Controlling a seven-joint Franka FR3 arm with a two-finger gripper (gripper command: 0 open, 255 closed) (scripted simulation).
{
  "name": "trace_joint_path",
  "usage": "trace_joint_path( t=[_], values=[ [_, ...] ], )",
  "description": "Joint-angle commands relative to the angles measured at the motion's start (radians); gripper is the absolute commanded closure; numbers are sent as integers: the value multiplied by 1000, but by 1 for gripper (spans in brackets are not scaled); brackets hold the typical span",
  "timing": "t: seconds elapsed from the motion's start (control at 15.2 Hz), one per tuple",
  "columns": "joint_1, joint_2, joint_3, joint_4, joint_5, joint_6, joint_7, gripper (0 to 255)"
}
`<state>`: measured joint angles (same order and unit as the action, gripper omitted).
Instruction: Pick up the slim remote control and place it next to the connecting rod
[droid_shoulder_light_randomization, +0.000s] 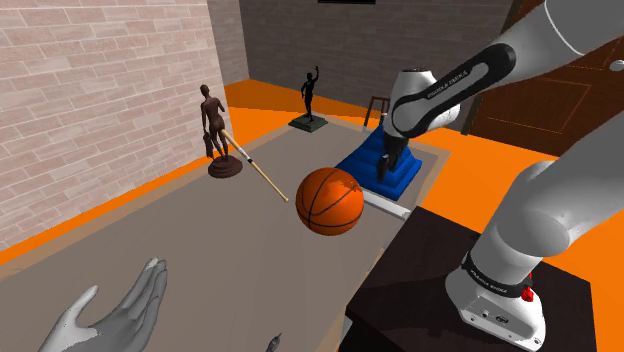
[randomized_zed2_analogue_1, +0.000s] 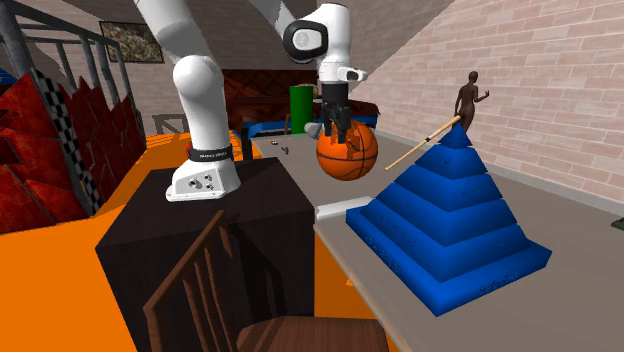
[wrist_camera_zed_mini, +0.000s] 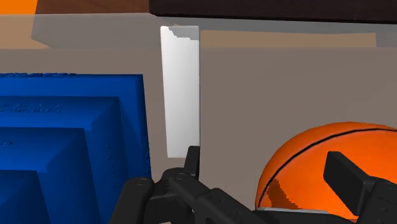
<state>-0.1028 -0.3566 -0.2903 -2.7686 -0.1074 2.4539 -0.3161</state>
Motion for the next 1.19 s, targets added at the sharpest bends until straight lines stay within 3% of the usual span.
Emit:
trace_joint_path(
  t=[0.0,0.26,0.46,0.59,0.73,1.12],
  values=[
    [1,85,-32,4,10,79,-43,0],
    [21,266,-89,24,90,228,-155,0],
    [29,414,-103,58,231,324,-295,0],
    [5,514,-75,92,354,375,-409,0],
    [-52,609,-18,132,461,418,-512,0],
    [-133,705,82,163,551,484,-584,0]
  ],
)
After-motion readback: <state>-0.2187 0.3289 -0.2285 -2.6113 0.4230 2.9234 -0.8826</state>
